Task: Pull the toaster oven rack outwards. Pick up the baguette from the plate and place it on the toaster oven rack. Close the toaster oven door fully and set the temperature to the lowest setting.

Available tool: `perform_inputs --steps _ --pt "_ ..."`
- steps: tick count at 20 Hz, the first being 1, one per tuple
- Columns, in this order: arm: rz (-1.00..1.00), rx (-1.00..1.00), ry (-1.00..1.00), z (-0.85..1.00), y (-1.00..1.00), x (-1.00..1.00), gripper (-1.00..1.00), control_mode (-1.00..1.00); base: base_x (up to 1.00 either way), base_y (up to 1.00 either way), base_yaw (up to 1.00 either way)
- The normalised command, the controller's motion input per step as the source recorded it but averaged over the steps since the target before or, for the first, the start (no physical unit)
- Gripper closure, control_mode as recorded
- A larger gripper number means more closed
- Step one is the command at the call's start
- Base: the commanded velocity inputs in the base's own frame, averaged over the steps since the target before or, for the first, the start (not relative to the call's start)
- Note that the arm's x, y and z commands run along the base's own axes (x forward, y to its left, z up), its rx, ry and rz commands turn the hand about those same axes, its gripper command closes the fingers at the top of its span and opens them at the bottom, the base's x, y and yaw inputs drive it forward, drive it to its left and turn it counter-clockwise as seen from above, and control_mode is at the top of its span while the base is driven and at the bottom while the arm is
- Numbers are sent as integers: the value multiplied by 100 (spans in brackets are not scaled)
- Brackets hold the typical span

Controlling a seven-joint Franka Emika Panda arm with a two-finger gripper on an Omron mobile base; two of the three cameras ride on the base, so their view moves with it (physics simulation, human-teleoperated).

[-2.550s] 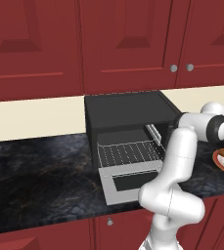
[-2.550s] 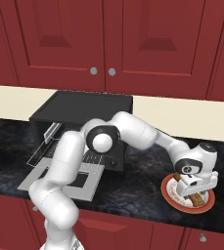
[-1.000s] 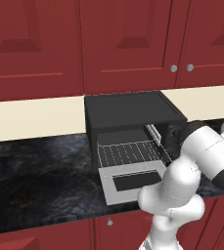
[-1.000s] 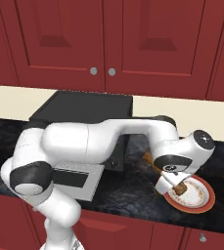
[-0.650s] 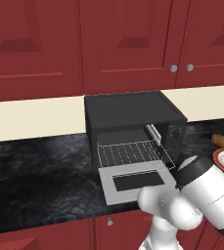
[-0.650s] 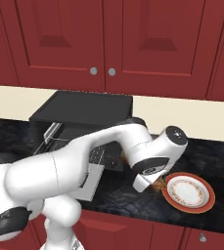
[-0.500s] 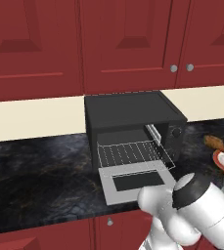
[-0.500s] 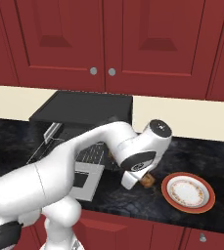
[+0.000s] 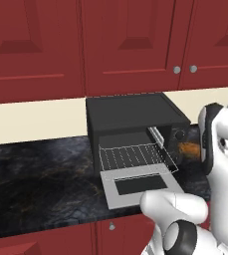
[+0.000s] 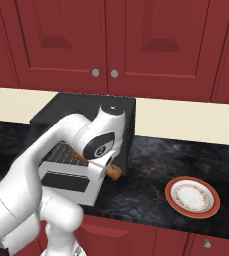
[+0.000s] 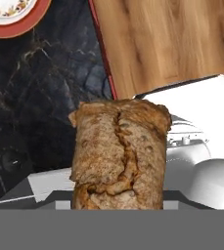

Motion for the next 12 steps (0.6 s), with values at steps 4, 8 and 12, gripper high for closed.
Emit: perform_inputs --steps 4,8,12 --pt "21 -1 -1 3 64 13 100 -100 0 0 0" --pt "14 0 -5 1 57 17 100 -100 0 0 0" --pt "14 0 0 10 58 32 100 -100 0 0 0"
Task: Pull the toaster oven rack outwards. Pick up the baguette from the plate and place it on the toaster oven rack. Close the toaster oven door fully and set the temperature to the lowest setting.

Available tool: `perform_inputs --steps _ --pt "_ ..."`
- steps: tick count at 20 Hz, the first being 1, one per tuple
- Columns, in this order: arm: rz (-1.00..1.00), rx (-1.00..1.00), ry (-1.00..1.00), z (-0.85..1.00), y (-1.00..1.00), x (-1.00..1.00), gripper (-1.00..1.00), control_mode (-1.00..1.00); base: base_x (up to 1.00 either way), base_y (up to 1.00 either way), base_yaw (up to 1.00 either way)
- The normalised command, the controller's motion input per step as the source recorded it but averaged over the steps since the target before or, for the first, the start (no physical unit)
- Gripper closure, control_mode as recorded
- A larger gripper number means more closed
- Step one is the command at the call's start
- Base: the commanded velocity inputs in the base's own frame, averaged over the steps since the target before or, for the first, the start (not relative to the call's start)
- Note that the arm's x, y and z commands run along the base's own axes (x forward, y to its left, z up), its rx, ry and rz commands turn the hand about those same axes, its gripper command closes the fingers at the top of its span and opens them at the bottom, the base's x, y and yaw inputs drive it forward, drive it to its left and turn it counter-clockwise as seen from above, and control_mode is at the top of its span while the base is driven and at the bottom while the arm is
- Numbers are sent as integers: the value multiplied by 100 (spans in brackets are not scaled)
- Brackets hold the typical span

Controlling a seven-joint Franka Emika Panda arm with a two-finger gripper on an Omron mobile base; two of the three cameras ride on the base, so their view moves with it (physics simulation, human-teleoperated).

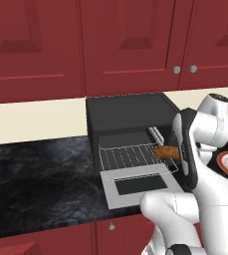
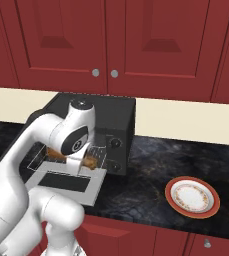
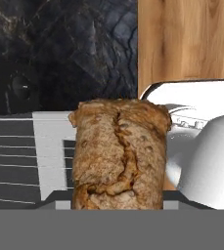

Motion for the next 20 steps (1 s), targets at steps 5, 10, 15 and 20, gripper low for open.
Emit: perform_inputs --steps 5,10,15,20 --pt "12 0 0 -1 50 32 100 -100 0 0 0" --pt "9 0 -2 -24 23 14 100 -100 0 0 0" --pt "3 0 -9 -19 10 5 100 -100 0 0 0" --pt "2 0 -3 -22 11 15 100 -100 0 0 0"
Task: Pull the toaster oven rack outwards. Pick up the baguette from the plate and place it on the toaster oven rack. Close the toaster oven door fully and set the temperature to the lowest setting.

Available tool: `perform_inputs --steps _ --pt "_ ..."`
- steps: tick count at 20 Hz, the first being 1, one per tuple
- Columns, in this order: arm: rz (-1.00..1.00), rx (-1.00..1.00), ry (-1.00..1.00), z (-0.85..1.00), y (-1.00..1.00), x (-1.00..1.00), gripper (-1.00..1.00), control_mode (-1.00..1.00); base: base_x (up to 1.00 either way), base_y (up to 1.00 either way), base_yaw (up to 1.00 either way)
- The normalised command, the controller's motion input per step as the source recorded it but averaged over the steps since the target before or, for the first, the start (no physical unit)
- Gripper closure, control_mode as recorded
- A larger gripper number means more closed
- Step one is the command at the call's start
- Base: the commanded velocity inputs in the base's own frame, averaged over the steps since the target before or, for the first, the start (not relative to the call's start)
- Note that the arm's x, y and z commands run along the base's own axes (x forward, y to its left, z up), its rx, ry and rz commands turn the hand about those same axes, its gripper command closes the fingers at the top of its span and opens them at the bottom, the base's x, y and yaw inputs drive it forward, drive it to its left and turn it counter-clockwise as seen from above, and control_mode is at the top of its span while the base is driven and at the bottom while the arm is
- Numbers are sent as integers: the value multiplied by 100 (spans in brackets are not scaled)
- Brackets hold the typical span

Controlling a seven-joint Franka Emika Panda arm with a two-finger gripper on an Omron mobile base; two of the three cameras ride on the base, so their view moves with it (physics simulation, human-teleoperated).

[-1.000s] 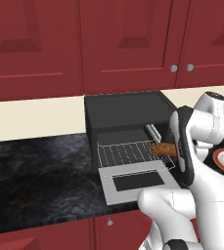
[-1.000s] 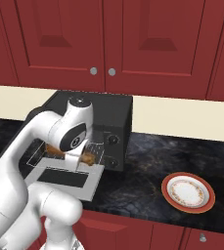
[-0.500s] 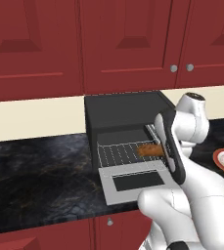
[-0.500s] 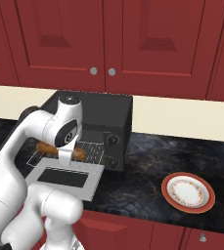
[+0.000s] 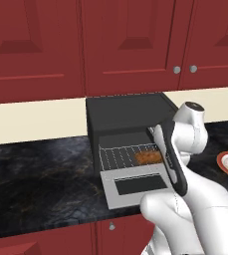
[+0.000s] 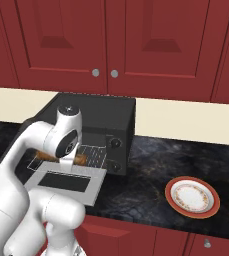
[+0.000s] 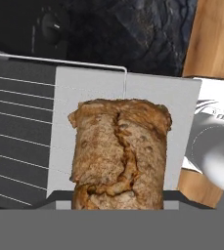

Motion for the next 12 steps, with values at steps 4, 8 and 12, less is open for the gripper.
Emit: perform_inputs --steps 4,8,12 --pt "2 0 0 -21 8 28 100 -100 0 0 0" --pt "1 0 0 -23 15 33 100 -100 0 0 0" --pt "0 0 0 -30 23 31 100 -100 0 0 0"
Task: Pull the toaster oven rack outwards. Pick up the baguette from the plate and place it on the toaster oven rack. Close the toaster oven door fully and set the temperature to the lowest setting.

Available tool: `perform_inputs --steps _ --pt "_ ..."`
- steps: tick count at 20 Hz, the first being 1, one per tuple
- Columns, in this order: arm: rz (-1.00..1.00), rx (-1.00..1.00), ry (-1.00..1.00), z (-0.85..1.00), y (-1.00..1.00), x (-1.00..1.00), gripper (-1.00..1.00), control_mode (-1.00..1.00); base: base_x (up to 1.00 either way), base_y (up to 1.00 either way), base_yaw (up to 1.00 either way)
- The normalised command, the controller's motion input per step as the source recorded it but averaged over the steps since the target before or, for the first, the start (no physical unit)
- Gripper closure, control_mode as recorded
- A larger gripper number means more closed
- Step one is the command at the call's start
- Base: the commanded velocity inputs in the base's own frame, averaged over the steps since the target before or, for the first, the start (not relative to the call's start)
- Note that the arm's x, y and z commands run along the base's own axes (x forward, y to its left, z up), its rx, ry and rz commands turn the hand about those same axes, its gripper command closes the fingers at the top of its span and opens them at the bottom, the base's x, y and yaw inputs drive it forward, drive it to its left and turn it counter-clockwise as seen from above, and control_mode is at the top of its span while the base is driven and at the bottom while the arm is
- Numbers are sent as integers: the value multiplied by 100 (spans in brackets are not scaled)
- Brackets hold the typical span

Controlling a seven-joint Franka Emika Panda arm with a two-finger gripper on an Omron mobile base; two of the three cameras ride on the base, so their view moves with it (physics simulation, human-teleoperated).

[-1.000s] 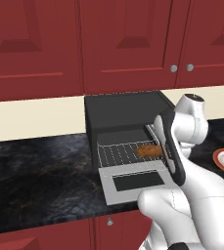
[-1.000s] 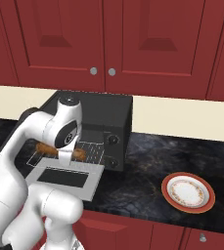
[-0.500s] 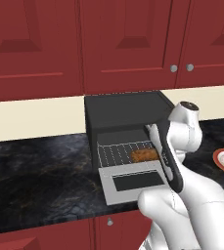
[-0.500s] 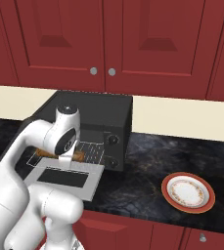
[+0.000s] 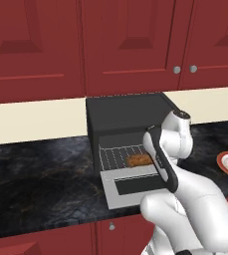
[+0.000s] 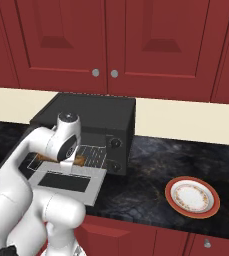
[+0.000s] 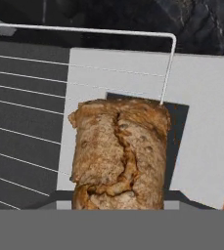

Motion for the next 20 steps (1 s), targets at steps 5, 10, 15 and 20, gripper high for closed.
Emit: perform_inputs --steps 5,10,15,20 --pt "0 0 0 -28 22 30 100 -100 0 0 0" --pt "0 0 0 -27 19 29 100 -100 0 0 0" --pt "0 0 0 -22 12 23 100 -100 0 0 0" --pt "0 0 0 -18 6 17 100 -100 0 0 0"
